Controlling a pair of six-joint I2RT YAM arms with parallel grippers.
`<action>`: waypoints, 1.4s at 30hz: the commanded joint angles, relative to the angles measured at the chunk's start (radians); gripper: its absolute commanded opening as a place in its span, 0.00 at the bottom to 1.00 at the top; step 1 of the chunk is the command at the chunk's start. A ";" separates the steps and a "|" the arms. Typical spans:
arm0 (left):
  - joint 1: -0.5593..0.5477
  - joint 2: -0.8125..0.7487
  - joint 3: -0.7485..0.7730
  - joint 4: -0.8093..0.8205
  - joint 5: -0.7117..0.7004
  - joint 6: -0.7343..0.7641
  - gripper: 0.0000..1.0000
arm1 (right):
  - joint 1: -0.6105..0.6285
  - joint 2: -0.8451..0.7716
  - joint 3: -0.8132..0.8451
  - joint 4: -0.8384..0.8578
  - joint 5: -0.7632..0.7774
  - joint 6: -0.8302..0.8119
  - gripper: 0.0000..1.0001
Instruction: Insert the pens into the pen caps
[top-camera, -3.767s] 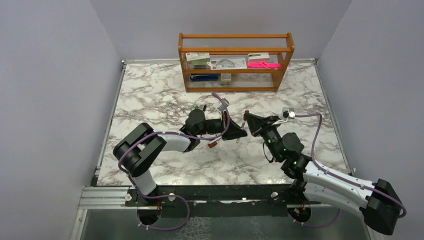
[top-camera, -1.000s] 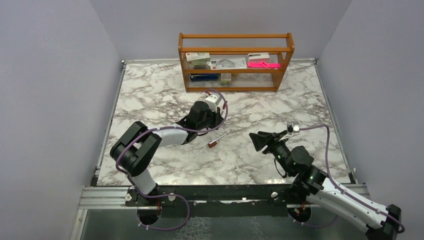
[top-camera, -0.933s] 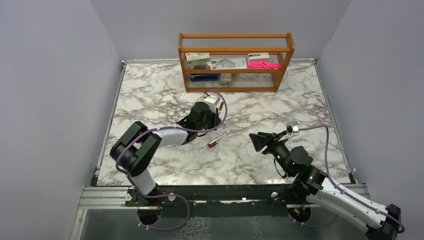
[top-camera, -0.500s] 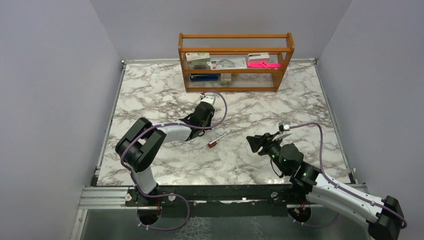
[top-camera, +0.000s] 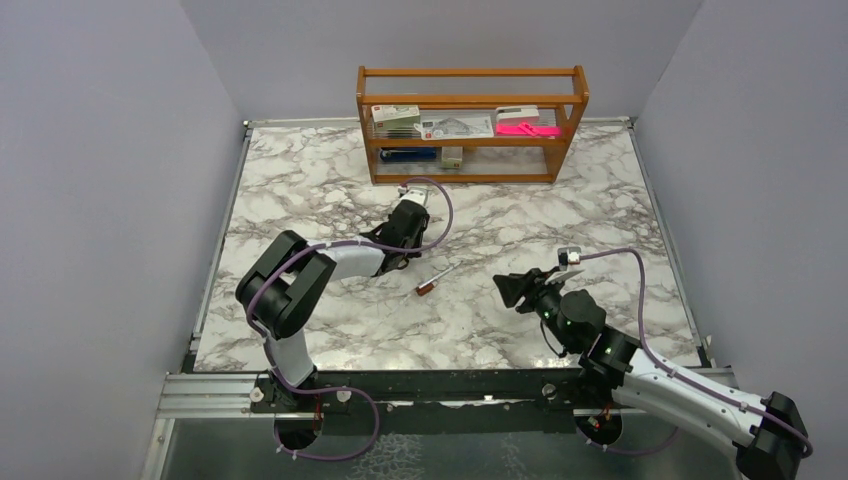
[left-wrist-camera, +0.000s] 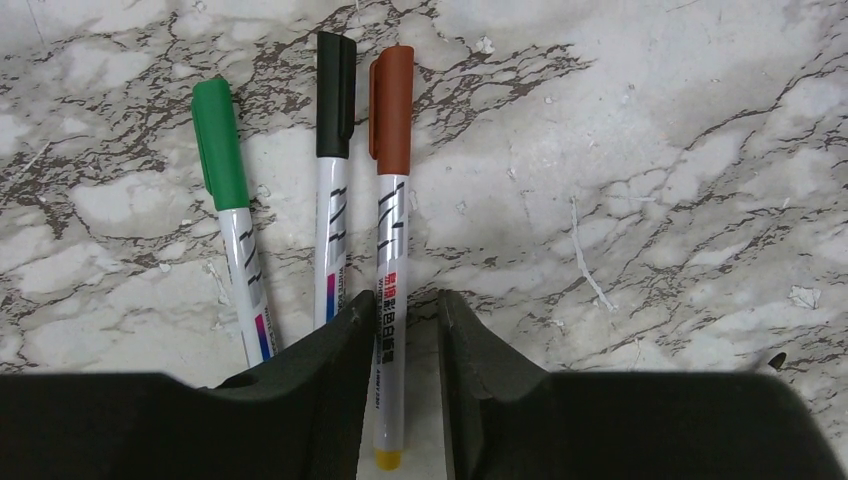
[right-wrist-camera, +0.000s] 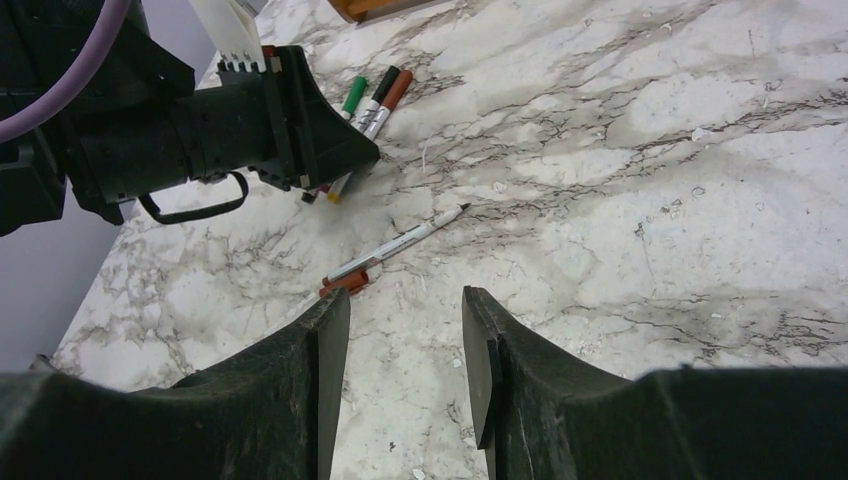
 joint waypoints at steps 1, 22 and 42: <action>0.003 -0.011 -0.014 0.008 0.048 0.008 0.32 | 0.003 -0.013 -0.015 0.017 0.024 0.017 0.45; -0.058 -0.153 -0.118 0.249 0.447 0.321 0.63 | 0.003 0.121 0.032 -0.035 0.053 0.070 0.44; -0.133 -0.080 -0.053 0.093 0.347 0.495 0.55 | 0.003 0.183 0.044 -0.013 0.045 0.079 0.44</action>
